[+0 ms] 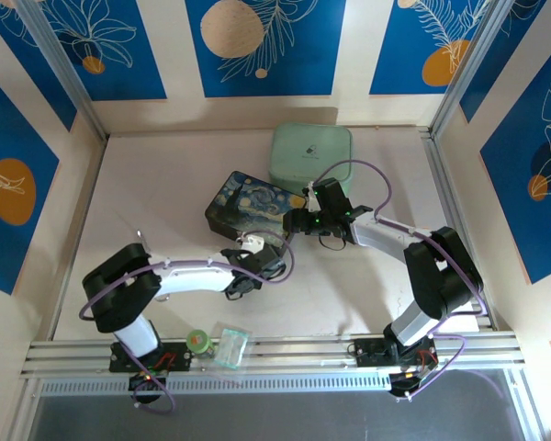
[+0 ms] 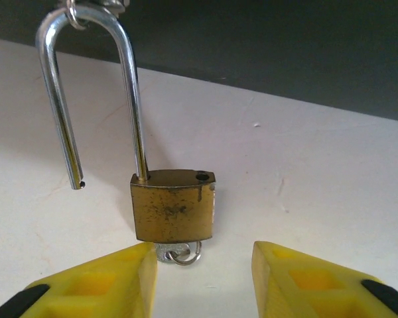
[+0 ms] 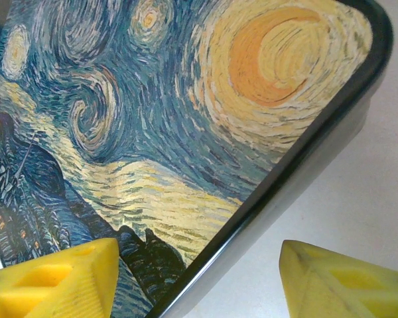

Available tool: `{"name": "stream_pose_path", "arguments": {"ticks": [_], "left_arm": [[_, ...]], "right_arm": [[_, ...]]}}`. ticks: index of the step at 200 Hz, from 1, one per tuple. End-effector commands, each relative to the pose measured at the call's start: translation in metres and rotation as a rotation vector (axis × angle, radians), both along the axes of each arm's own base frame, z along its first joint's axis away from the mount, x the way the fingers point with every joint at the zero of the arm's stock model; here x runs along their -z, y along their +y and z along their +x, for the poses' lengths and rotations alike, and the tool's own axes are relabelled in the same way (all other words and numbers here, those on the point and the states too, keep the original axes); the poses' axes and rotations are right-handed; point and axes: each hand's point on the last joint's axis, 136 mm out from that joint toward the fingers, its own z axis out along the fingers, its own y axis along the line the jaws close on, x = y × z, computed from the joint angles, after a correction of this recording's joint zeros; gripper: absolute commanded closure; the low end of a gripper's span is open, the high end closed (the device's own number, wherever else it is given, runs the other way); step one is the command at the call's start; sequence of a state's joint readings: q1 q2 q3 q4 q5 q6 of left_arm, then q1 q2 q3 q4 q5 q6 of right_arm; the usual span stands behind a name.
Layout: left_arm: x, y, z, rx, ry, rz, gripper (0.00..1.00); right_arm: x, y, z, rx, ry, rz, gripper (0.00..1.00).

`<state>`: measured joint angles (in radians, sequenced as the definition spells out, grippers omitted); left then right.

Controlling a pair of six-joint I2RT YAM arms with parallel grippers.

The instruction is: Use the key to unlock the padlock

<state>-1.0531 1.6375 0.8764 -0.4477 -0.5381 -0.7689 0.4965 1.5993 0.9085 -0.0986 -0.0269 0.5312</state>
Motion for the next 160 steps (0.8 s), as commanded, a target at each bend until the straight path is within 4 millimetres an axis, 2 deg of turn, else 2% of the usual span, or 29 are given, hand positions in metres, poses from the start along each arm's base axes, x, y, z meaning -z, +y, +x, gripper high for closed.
{"name": "stream_pose_path", "arguments": {"ticks": [1,18,44,54,65,67,69,87,119,142,160], "left_arm": [[-0.018,-0.012,-0.001,0.011,-0.003,-0.085,0.56],[-0.029,-0.009,0.000,0.006,-0.015,-0.106,0.45],[-0.062,-0.001,0.011,0.006,-0.048,-0.198,0.09],[-0.079,0.005,0.020,-0.001,-0.076,-0.234,0.00],[-0.097,0.014,0.030,-0.018,-0.104,-0.281,0.00],[-0.100,0.016,0.032,-0.018,-0.107,-0.288,0.00],[-0.103,0.018,0.034,-0.023,-0.112,-0.297,0.00],[-0.122,0.034,0.048,-0.052,-0.137,-0.354,0.00],[-0.137,0.058,0.060,-0.092,-0.161,-0.409,0.00],[-0.137,0.068,0.066,-0.121,-0.131,-0.510,0.00],[-0.138,0.071,0.067,-0.138,-0.128,-0.579,0.00]], "right_arm": [[0.041,-0.029,-0.020,0.037,0.121,-0.133,0.33],[0.030,-0.026,-0.017,0.019,0.090,-0.117,0.30],[0.004,-0.016,-0.012,-0.035,0.029,-0.073,0.21],[-0.007,-0.014,-0.009,-0.042,0.004,-0.065,0.17],[-0.021,-0.013,-0.008,-0.049,-0.024,-0.057,0.10],[-0.023,-0.012,-0.008,-0.048,-0.029,-0.056,0.03],[-0.026,-0.013,-0.008,-0.045,-0.033,-0.057,0.00],[-0.049,-0.012,-0.012,-0.038,-0.083,-0.048,0.01],[-0.084,0.004,-0.045,-0.069,-0.161,-0.050,0.01],[-0.091,0.024,-0.072,-0.080,-0.193,-0.112,0.01],[-0.089,0.043,-0.090,-0.094,-0.182,-0.147,0.01]]}}
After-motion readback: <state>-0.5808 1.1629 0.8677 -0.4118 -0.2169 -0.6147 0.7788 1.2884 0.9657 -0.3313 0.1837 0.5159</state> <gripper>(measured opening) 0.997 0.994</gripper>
